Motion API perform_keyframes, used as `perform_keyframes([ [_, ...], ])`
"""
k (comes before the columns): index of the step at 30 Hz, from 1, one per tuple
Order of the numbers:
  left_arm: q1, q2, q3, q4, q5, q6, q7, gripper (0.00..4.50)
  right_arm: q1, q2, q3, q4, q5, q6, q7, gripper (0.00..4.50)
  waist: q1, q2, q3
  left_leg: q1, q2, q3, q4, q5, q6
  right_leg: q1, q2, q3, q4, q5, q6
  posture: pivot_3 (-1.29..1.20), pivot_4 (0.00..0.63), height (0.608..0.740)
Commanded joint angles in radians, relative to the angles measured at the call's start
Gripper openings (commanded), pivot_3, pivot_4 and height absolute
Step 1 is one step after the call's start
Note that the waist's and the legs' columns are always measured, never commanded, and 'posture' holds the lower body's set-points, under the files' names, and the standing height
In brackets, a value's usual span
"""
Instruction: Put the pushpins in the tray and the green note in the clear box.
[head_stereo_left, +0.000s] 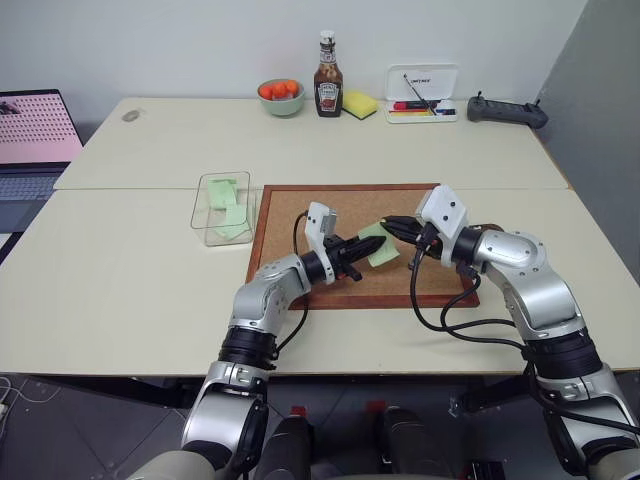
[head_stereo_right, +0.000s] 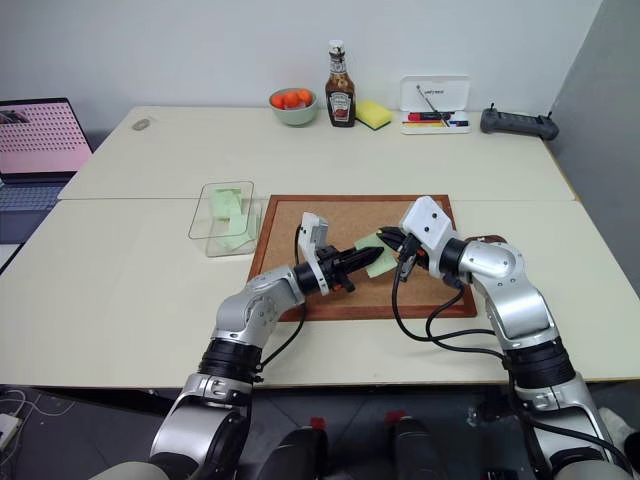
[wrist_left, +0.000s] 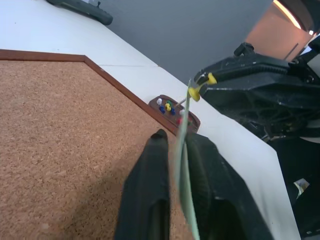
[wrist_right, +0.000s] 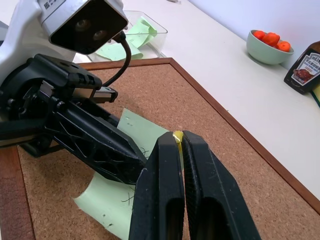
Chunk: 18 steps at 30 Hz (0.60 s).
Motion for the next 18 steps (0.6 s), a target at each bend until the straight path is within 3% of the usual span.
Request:
perform_keyframes([
  [1, -0.005, 0.001, -0.013, -0.022, 0.004, -0.017, -0.008, 0.02, -0.02, 0.008, -0.029, -0.048, 0.029, 0.012, -0.009, 0.0, 0.0, 0.0, 0.0, 0.0, 0.0, 0.0, 0.0, 0.0, 0.0, 0.0, 0.0, 0.0, 0.0, 0.0, 0.0, 0.0, 0.15, 0.74],
  [18, -0.006, -0.017, 0.003, 0.012, 0.021, -0.064, 0.048, 0.02, -0.003, 0.046, -0.104, -0.115, 0.143, 0.162, -0.074, 0.0, 0.0, 0.0, 0.0, 0.0, 0.0, 0.0, 0.0, 0.0, 0.0, 0.0, 0.0, 0.0, 0.0, 0.0, 0.0, 0.0, 0.15, 0.74],
])
